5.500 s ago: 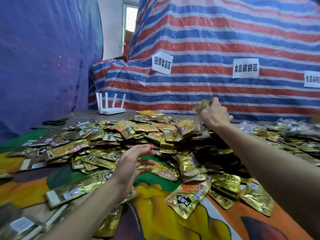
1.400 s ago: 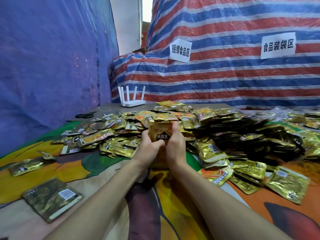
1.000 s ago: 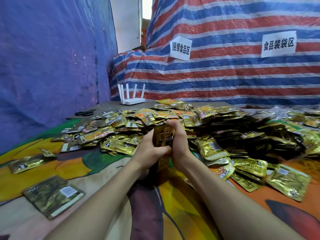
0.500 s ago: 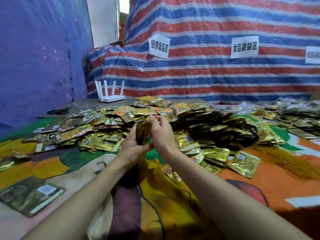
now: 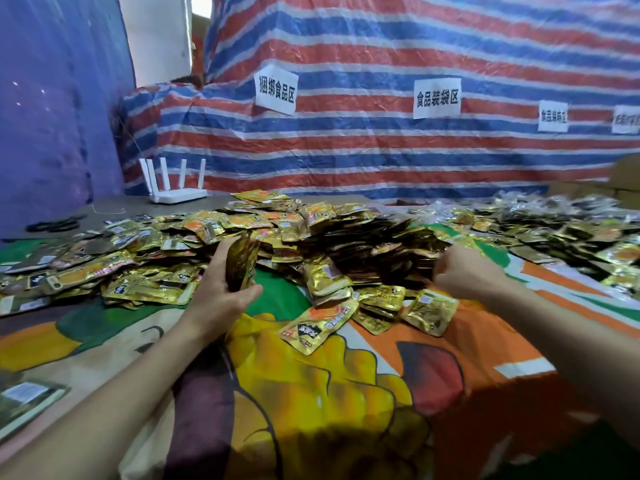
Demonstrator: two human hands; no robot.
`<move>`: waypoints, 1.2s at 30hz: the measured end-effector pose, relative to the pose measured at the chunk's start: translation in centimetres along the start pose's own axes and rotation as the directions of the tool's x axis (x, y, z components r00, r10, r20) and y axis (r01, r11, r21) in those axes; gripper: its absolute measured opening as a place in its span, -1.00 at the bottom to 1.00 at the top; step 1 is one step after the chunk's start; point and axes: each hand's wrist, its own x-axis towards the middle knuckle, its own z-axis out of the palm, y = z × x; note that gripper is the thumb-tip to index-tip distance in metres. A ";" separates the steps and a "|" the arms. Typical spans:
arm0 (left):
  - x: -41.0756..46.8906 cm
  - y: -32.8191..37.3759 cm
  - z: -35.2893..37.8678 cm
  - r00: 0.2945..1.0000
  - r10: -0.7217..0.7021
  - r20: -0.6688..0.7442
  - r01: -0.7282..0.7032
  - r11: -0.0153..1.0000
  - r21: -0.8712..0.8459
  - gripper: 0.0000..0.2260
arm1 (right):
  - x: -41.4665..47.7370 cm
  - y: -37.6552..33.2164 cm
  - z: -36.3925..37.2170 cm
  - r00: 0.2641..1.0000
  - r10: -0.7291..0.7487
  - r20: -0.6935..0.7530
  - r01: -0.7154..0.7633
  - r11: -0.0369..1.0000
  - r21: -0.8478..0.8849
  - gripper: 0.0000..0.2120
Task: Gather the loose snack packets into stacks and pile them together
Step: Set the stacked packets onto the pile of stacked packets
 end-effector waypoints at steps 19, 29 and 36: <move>0.5 -1.8 0.1 0.997 -0.058 0.045 0.059 0.998 -0.015 -0.60 | 0.4 3.7 0.7 0.987 0.086 -0.138 -0.111 0.976 -0.187 -0.83; 0.5 -1.4 0.3 0.989 -0.147 -0.020 0.144 0.983 -0.117 -0.69 | 0.3 -1.3 0.3 0.966 -0.101 -0.238 0.104 0.995 0.002 -0.75; 0.8 -0.8 -0.6 0.928 -0.370 -0.042 0.325 0.860 -0.395 -0.58 | -1.9 -15.0 3.0 0.851 -0.496 -0.173 0.497 0.655 0.569 -0.86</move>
